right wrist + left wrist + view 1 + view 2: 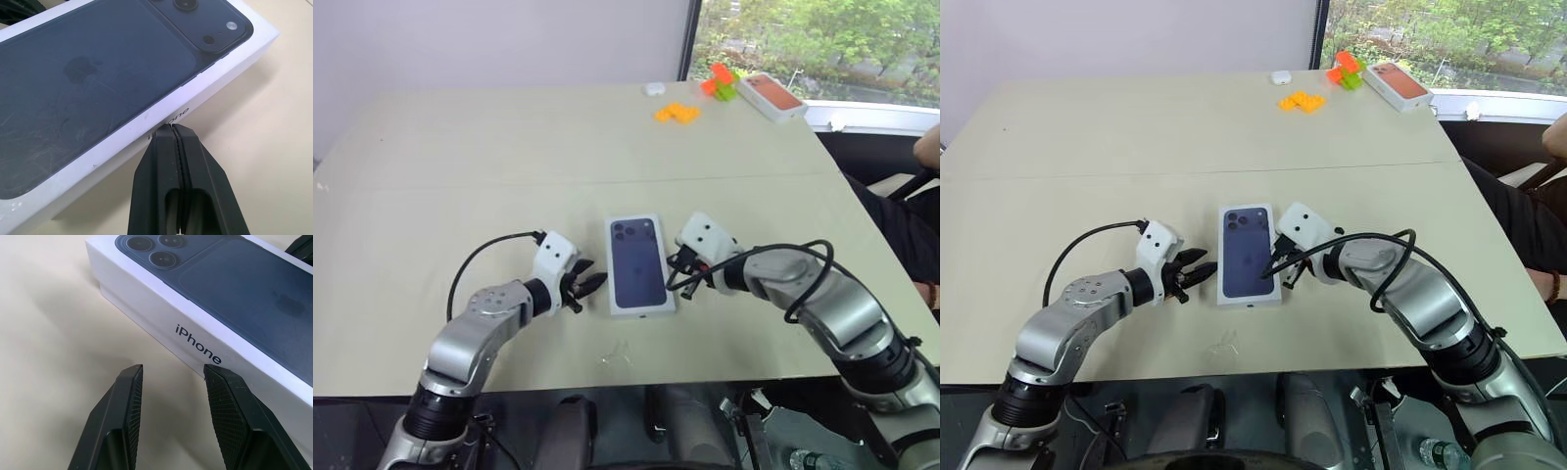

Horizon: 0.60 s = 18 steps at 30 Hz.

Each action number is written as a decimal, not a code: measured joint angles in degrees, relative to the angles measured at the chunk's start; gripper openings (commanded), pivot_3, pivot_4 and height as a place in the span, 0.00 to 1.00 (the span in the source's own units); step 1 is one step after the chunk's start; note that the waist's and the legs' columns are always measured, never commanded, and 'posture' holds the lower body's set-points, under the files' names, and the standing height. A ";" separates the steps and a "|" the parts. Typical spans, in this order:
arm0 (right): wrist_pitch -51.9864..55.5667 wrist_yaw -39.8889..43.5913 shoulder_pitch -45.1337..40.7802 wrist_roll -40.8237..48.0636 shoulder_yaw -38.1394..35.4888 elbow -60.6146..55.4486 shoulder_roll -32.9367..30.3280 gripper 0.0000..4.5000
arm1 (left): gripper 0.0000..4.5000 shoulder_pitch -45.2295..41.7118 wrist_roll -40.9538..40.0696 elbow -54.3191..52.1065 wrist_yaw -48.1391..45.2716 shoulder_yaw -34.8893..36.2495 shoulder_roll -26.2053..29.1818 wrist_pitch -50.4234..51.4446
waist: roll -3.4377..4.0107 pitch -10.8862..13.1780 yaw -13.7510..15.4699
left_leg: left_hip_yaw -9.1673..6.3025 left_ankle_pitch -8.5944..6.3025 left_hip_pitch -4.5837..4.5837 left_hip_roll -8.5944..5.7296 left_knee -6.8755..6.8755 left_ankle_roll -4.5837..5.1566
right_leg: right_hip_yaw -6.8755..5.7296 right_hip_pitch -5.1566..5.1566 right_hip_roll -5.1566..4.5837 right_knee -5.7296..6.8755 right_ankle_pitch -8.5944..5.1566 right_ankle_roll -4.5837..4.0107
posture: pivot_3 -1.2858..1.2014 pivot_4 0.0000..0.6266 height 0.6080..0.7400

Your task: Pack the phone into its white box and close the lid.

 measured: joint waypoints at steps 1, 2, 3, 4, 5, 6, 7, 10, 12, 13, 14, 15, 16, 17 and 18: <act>0.00 0.08 0.01 -0.05 -0.01 -0.03 0.00 0.00 | 0.47 0.03 0.00 0.00 0.00 -0.02 0.00 0.00 | 0.00 0.00 -0.01 | 0.00 0.00 0.00 0.00 0.00 0.00 | 0.00 0.00 0.00 0.00 0.00 0.00 | 0.52 0.24 1.00; 0.00 0.19 0.02 -0.12 -0.01 -0.05 -0.01 0.00 | 0.47 0.07 0.00 0.00 0.00 -0.02 0.00 0.00 | 0.00 0.00 -0.01 | 0.00 0.00 0.00 0.00 0.00 0.00 | 0.00 0.00 0.00 0.00 0.00 0.00 | 0.52 0.24 1.00; 0.00 0.24 0.04 -0.19 -0.01 -0.06 -0.01 0.00 | 0.47 0.08 0.00 0.00 0.00 -0.03 0.00 0.00 | 0.00 0.00 0.00 | 0.00 0.00 0.00 0.00 0.00 0.00 | 0.00 0.00 0.00 0.00 0.00 0.00 | 0.52 0.24 1.00; -0.01 0.29 0.08 -0.31 -0.01 -0.09 -0.01 0.00 | 0.47 0.08 0.00 0.00 0.00 -0.04 0.00 0.00 | 0.00 0.00 0.00 | 0.00 0.00 0.00 0.00 0.00 0.00 | 0.00 0.00 0.00 0.00 0.00 0.00 | 0.52 0.24 1.00; -0.03 0.31 0.17 -0.55 -0.01 -0.15 -0.01 0.00 | 0.47 0.09 0.00 -0.02 -0.03 -0.05 0.01 0.00 | 0.00 0.00 0.00 | -0.01 0.00 0.00 0.00 0.00 0.00 | 0.00 0.00 0.00 0.00 0.00 0.00 | 0.52 0.24 1.00; -0.03 0.33 0.22 -0.64 -0.01 -0.18 -0.01 0.00 | 0.47 0.12 0.00 -0.08 -0.06 -0.06 0.02 0.00 | 0.00 0.00 0.00 | 0.00 0.00 0.00 0.00 0.00 0.00 | 0.00 0.00 0.00 0.00 0.00 0.00 | 0.52 0.24 1.00; -0.03 0.35 0.26 -0.70 -0.01 -0.23 -0.02 0.00 | 0.47 0.18 0.00 -0.14 -0.10 -0.07 0.09 -0.01 | 0.00 0.00 -0.01 | 0.00 0.00 0.00 0.00 0.00 0.00 | 0.00 0.00 0.00 0.00 0.00 0.00 | 0.52 0.24 1.00; -0.04 0.75 0.31 -0.73 -0.07 -0.54 -0.44 0.00 | 0.47 0.28 -0.17 -0.23 -0.53 0.07 0.32 -0.02 | 0.00 0.00 0.00 | -0.01 0.00 0.00 0.00 0.00 0.00 | 0.00 0.00 0.00 0.00 0.00 0.00 | 0.52 0.24 1.00; -0.07 1.36 0.35 -0.73 -0.32 -0.69 -1.43 0.00 | 0.47 0.29 -0.94 -0.36 -1.06 0.57 0.34 -0.02 | 0.00 0.00 0.01 | 0.00 0.00 -0.01 0.00 0.00 0.00 | -0.01 0.00 0.00 0.00 0.00 0.00 | 0.52 0.24 1.00; -0.23 1.76 0.65 -0.72 -0.64 -1.17 -2.40 0.00 | 0.47 0.30 -1.95 -0.53 -1.44 1.32 0.29 -0.01 | 0.00 0.00 0.01 | 0.00 0.00 -0.01 0.00 0.00 0.00 | 0.00 -0.01 0.00 0.00 0.00 0.00 | 0.52 0.24 1.00; -0.25 1.98 0.85 -0.75 -1.07 -1.26 -2.90 0.00 | 0.47 0.34 -2.56 -0.69 -1.65 2.07 0.29 0.02 | -0.01 0.00 0.02 | -0.01 0.00 0.00 0.00 0.00 0.00 | -0.01 0.01 0.00 0.00 0.00 0.00 | 0.52 0.24 1.00; -0.89 2.54 1.35 -0.75 -1.79 -1.43 -4.17 0.00 | 0.47 0.36 -3.82 -0.99 -2.00 3.43 0.27 0.15 | -0.01 0.00 0.02 | 0.00 0.00 -0.02 0.00 0.00 0.00 | 0.00 -0.01 0.00 0.00 0.00 0.00 | 0.52 0.24 1.00; -1.14 2.82 1.72 -0.79 -2.51 -1.45 -5.06 0.00 | 0.47 0.37 -4.28 -1.25 -2.22 4.41 0.31 0.17 | -0.01 -0.01 0.03 | 0.00 0.00 0.00 -0.01 0.00 0.00 | -0.01 0.01 0.00 0.00 0.00 0.00 | 0.52 0.24 1.00; -1.58 3.25 2.01 -0.87 -3.41 -1.47 -6.13 0.00 | 0.47 0.34 -5.04 -1.39 -2.36 5.61 0.43 0.17 | -0.01 -0.01 0.04 | 0.00 0.00 0.00 -0.01 0.01 0.00 | -0.01 0.02 0.00 -0.01 0.00 0.00 | 0.52 0.24 1.00; -2.32 3.82 2.31 -0.90 -4.30 -1.53 -7.03 0.00 | 0.47 0.31 -5.47 -1.40 -2.46 6.39 0.60 0.18 | -0.01 -0.01 0.03 | 0.01 0.00 0.02 -0.02 0.01 0.00 | 0.00 0.03 0.00 0.00 0.00 0.00 | 0.52 0.24 1.00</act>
